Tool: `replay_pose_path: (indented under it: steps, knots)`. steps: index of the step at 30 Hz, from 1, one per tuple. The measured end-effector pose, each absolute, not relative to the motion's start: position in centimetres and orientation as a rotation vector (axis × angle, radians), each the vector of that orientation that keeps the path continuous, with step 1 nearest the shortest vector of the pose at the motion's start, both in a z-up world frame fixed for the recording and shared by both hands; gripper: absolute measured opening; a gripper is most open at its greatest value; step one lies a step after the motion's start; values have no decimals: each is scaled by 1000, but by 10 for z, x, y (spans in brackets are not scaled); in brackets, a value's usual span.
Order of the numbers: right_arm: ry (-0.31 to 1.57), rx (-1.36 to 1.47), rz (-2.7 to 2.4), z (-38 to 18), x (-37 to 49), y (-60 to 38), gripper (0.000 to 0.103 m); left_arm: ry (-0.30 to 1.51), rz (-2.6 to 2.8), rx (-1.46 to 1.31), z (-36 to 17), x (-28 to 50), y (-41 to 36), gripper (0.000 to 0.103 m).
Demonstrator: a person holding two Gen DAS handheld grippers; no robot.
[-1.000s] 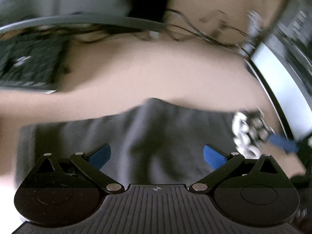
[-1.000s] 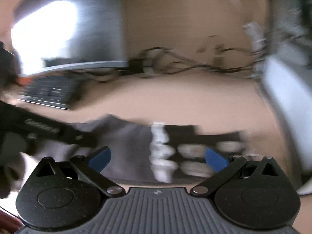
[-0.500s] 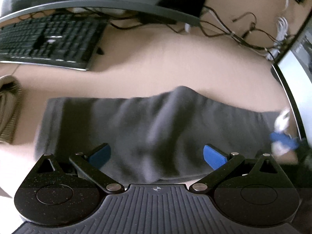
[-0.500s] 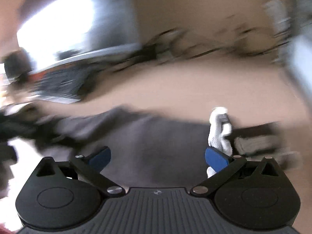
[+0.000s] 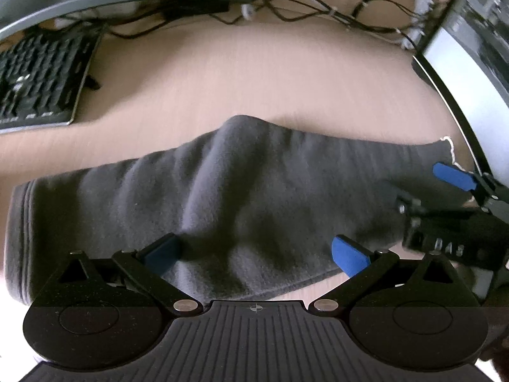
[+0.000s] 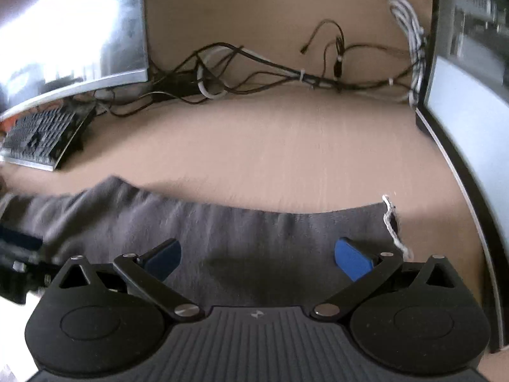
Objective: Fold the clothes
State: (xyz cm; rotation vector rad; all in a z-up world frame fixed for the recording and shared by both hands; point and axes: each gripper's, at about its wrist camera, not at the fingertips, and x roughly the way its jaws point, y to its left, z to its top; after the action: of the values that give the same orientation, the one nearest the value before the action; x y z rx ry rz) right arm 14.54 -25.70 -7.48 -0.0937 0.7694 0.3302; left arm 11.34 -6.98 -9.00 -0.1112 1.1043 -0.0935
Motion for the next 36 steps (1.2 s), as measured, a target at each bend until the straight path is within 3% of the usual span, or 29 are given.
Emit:
replay_pose_path:
  steps: [13, 18, 25, 27, 28, 29, 36]
  knots:
    - [845, -128, 258, -70, 85, -304, 103, 1146, -252, -106, -83, 72, -85, 103]
    - [869, -127, 254, -55, 100, -295, 103, 1042, -112, -182, -56, 54, -43, 103]
    - [646, -294, 596, -18, 85, -202, 102, 902, 176, -359, -18, 24, 54, 103]
    - [634, -326, 721, -19, 80, -163, 81, 878, 243, -393, -12, 17, 71, 103]
    - [641, -340, 784, -21, 77, -144, 58, 866, 267, -406, -9, 11, 81, 103]
    - [654, -351, 842, -24, 74, -127, 53, 854, 286, -415, -7, 3, 88, 103]
    - [664, -507, 1004, -55, 52, -46, 52, 782, 356, -383, -5, -36, 114, 103]
